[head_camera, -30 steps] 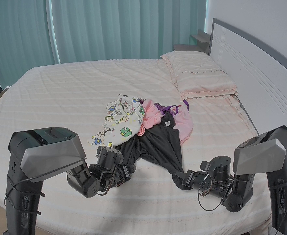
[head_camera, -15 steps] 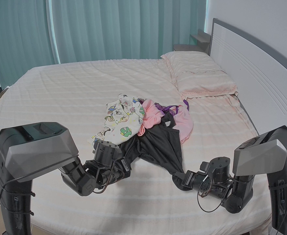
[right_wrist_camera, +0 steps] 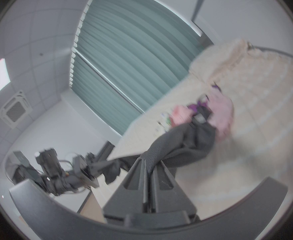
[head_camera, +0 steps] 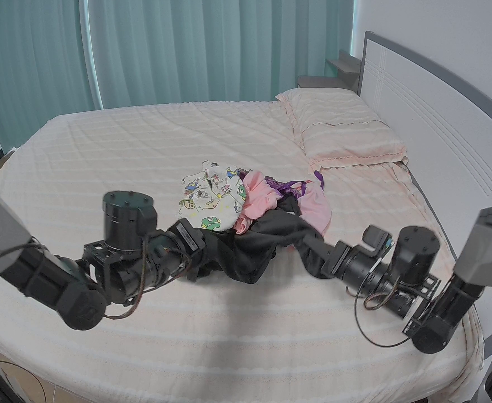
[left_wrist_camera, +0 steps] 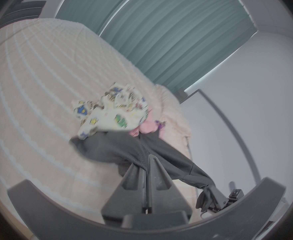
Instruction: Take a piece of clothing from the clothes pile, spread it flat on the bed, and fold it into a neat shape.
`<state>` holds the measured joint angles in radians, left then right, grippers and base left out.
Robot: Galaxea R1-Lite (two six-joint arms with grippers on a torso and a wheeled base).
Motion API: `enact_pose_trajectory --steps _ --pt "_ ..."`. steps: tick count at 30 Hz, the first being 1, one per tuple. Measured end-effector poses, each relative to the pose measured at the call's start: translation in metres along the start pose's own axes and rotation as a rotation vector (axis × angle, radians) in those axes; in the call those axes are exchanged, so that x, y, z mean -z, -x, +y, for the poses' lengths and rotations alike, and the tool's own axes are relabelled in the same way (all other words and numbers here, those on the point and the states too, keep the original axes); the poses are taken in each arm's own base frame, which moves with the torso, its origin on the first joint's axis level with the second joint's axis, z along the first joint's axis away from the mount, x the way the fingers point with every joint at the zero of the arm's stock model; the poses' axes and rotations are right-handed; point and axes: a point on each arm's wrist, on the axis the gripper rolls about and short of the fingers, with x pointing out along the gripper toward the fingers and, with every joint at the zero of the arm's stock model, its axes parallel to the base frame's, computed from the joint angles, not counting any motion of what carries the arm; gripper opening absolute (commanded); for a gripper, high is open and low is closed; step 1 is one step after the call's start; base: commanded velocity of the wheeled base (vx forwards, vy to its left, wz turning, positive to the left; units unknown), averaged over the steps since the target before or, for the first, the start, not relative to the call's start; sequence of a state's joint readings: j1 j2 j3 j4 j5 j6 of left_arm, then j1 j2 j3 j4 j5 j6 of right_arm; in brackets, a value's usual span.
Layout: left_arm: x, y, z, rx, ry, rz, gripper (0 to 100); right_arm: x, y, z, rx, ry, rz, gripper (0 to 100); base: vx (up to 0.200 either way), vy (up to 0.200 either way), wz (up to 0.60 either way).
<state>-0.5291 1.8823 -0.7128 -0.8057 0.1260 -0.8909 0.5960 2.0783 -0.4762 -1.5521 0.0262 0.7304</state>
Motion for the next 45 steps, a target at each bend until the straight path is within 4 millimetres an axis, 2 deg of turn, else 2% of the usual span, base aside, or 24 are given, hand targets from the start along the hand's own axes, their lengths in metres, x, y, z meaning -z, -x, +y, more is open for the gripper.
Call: enact_pose_trajectory --steps 6,9,14,18,24,28,37,45 --pt "-0.032 0.05 -0.031 0.147 0.023 -0.116 0 -0.059 0.027 0.039 -0.147 0.028 -0.19 0 0.0 0.0 0.0" --pt "-0.04 0.068 -0.037 0.185 0.029 -0.155 0 -0.071 0.041 0.043 -0.161 0.029 -0.223 0 0.0 0.0 0.0" --pt "-0.037 0.079 -0.03 0.17 0.031 -0.152 0 -0.056 0.055 0.028 -0.097 -0.02 -0.144 0 0.0 0.0 0.0" --pt "-0.024 0.081 -0.017 0.13 0.024 -0.104 0 -0.038 0.058 0.019 -0.058 -0.062 -0.066 0 0.0 0.0 0.0" --pt "-0.005 0.083 -0.004 0.095 0.01 -0.042 0 -0.024 0.06 0.013 -0.017 -0.07 -0.012 0 0.0 0.0 0.0" --pt "0.002 0.082 0.003 0.086 0.013 -0.028 0 -0.02 0.063 0.01 -0.001 -0.07 0.006 0 0.0 0.0 0.0" --pt "0.012 0.076 0.013 0.055 0.037 0.008 0 -0.014 0.066 0.005 0.028 -0.074 0.032 0 -0.2 0.0 0.0" --pt "0.013 0.075 0.015 0.048 0.039 0.009 0 -0.013 0.066 0.006 0.036 -0.073 0.025 0 0.0 0.0 0.0"
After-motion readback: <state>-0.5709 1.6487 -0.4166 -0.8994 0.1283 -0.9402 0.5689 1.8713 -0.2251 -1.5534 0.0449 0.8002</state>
